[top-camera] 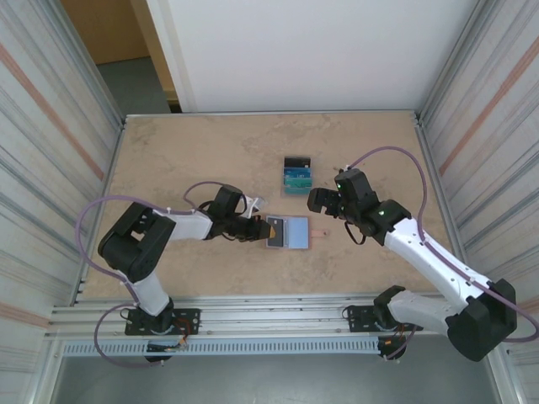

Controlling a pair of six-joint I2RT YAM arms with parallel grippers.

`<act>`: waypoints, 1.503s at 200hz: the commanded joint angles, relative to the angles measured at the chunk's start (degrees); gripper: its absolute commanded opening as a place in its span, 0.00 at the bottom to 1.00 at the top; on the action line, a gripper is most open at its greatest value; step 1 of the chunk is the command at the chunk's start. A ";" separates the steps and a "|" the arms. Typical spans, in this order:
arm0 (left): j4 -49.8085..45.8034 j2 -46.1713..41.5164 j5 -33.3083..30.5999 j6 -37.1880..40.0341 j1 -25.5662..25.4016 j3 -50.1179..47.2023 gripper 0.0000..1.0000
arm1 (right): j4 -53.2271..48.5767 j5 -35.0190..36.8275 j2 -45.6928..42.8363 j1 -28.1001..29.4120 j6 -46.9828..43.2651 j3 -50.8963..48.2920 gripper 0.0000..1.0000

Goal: Take the credit cards out of the card holder

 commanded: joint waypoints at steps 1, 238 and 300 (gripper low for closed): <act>-0.33 0.67 2.23 0.40 -0.37 1.67 0.03 | 0.68 -0.34 0.89 0.01 1.36 1.32 0.99; -10.08 -2.33 -6.64 2.30 0.25 2.52 0.54 | 0.90 -8.67 4.28 0.43 4.29 1.30 0.75; -8.61 -3.22 -8.16 0.29 -1.00 1.53 0.54 | 4.36 -13.26 5.40 1.20 5.78 -0.80 0.69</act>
